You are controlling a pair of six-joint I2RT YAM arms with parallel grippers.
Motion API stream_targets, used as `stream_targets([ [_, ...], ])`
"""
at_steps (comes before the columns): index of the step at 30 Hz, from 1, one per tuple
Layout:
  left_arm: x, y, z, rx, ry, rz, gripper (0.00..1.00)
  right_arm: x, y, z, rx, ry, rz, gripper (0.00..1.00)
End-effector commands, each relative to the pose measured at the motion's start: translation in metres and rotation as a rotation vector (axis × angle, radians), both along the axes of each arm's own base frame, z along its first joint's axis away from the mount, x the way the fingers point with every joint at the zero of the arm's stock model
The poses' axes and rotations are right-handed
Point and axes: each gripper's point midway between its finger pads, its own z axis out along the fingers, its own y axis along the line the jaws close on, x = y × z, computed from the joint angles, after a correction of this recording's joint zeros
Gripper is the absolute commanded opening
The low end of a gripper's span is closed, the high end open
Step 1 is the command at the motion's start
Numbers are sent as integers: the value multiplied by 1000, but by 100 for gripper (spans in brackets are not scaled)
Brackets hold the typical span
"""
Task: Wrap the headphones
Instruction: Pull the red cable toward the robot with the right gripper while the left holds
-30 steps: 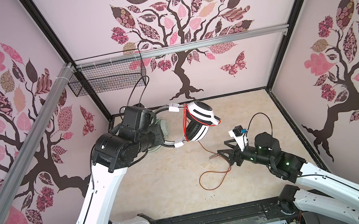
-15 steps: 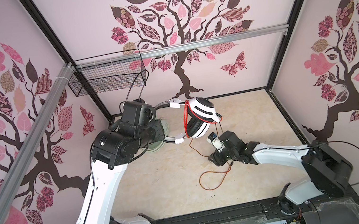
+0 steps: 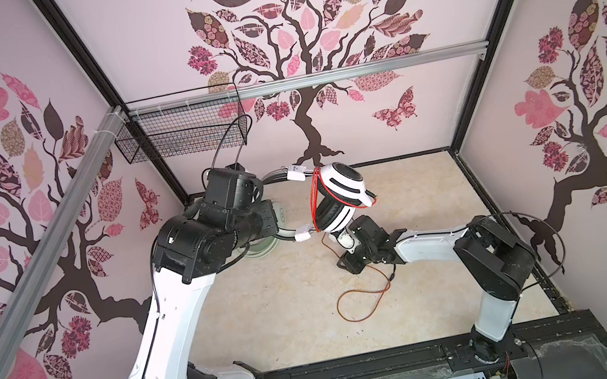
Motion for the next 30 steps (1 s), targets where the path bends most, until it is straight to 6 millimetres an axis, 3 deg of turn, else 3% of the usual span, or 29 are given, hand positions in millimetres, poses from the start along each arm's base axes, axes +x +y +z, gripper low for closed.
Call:
stream_targets([
  [1,6,-6,27,-85,-83,1,0,0,0,-9,-8,28,0,26],
  [3,6,-6,27,-86,-80,3,0,-2,-1,-7,-4,31,-3,0],
  [8,10,-2,32,-84,-98,29,0,-29,-15,4,24,42,-25,0],
  [13,32,-1,36,-161,-94,50,0,-82,-26,0,-51,38,-16,0],
  [21,72,20,36,-320,-66,165,0,-148,-13,27,-104,-25,62,0],
  [24,83,33,27,-318,-57,233,0,-162,-8,41,-140,-70,90,0],
  [30,95,40,-9,-306,27,292,0,-183,-1,73,-173,-125,140,0],
])
